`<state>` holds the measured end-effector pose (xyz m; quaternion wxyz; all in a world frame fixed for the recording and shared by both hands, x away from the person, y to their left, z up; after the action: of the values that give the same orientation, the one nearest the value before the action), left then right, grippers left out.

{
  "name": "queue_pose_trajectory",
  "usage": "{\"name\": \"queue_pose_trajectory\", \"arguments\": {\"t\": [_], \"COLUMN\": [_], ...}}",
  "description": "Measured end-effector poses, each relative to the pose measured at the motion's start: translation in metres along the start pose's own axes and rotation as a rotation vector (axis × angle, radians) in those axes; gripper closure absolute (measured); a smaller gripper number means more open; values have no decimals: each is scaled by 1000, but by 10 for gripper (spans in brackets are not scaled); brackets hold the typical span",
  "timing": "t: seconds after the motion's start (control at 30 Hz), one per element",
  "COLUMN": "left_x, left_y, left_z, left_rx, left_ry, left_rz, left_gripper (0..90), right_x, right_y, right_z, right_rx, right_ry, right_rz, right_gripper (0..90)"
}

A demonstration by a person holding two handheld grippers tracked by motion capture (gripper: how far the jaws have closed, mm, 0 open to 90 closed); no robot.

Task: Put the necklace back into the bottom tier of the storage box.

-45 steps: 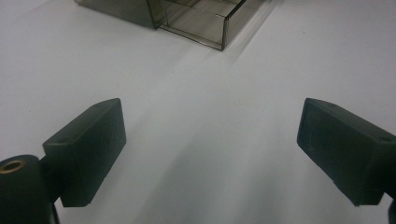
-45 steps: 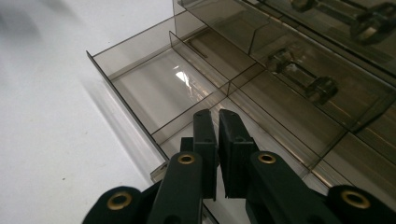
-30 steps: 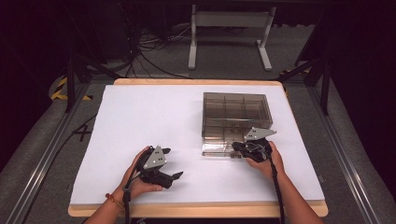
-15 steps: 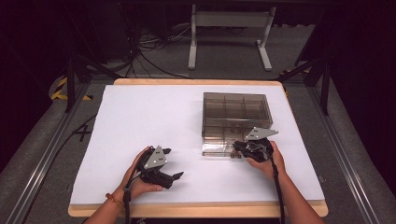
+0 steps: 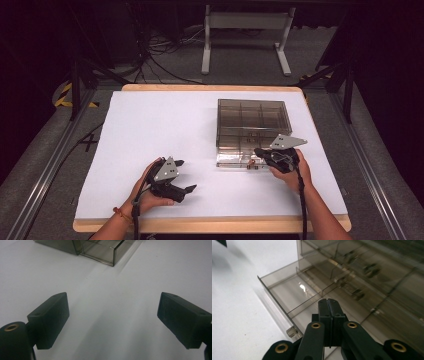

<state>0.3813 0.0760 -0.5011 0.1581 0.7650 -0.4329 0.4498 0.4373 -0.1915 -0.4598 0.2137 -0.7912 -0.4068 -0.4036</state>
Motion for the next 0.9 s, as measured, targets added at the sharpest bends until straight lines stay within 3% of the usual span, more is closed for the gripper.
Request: {"name": "queue_pose_trajectory", "arguments": {"t": [0.27, 0.57, 0.63, 0.9], "left_x": [0, 5, 10, 35], "left_y": [1, -5, -9, -30], "left_z": [2, 3, 2, 1], "left_rx": [-5, 9, 10, 15], "left_ry": [-7, 11, 26, 81], "left_rz": [-2, -2, -2, -12], "left_gripper": [116, 184, 248, 641], "right_x": [10, 12, 12, 9], "right_y": [17, 27, 26, 17], "right_z": [-36, -54, -56, -61], "right_rx": [-68, -96, -97, -98], "right_ry": [93, 136, 139, 122], "right_rz": [9, 29, 31, 8], "right_gripper": [900, 900, 900, 894]}}
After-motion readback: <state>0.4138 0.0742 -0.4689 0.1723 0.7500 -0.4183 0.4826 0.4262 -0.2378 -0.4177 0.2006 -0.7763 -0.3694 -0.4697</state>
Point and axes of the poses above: each handheld gripper's, and its own axes: z roughly forward along the jaws, x roughly out of its top, y roughly to its right, the point moved 9 cm from there along z, roughly forward along the jaws, and after that the axes turned 10 degrees about x, right-handed, at the moved point
